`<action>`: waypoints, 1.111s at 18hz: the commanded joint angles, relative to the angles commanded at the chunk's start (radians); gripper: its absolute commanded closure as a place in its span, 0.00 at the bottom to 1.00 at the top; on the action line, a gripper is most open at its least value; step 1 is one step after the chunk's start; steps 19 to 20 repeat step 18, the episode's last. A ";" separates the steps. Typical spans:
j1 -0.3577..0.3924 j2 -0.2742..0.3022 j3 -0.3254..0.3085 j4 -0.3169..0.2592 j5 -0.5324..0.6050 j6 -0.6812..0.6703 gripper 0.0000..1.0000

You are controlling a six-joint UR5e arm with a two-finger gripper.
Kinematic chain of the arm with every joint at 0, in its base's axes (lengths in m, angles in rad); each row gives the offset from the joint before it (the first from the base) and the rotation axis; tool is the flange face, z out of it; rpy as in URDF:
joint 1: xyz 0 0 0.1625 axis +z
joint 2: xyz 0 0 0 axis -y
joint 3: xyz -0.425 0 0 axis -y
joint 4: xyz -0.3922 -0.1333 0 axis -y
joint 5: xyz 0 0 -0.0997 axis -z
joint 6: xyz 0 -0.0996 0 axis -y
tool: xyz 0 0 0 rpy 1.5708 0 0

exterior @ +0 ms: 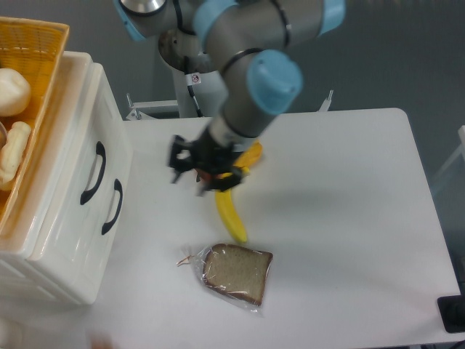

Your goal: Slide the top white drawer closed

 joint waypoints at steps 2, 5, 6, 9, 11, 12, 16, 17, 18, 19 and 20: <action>0.035 -0.032 0.017 0.009 0.024 0.057 0.00; 0.071 -0.089 0.044 0.046 0.130 0.138 0.00; 0.074 -0.107 0.051 0.066 0.170 0.185 0.00; 0.092 -0.156 0.060 0.110 0.247 0.363 0.00; 0.115 -0.181 0.077 0.114 0.267 0.495 0.00; 0.123 -0.192 0.084 0.114 0.269 0.550 0.00; 0.166 -0.241 0.094 0.187 0.278 0.709 0.00; 0.170 -0.239 0.094 0.190 0.278 0.729 0.00; 0.172 -0.238 0.092 0.190 0.278 0.733 0.00; 0.172 -0.238 0.092 0.190 0.278 0.733 0.00; 0.172 -0.238 0.092 0.190 0.278 0.733 0.00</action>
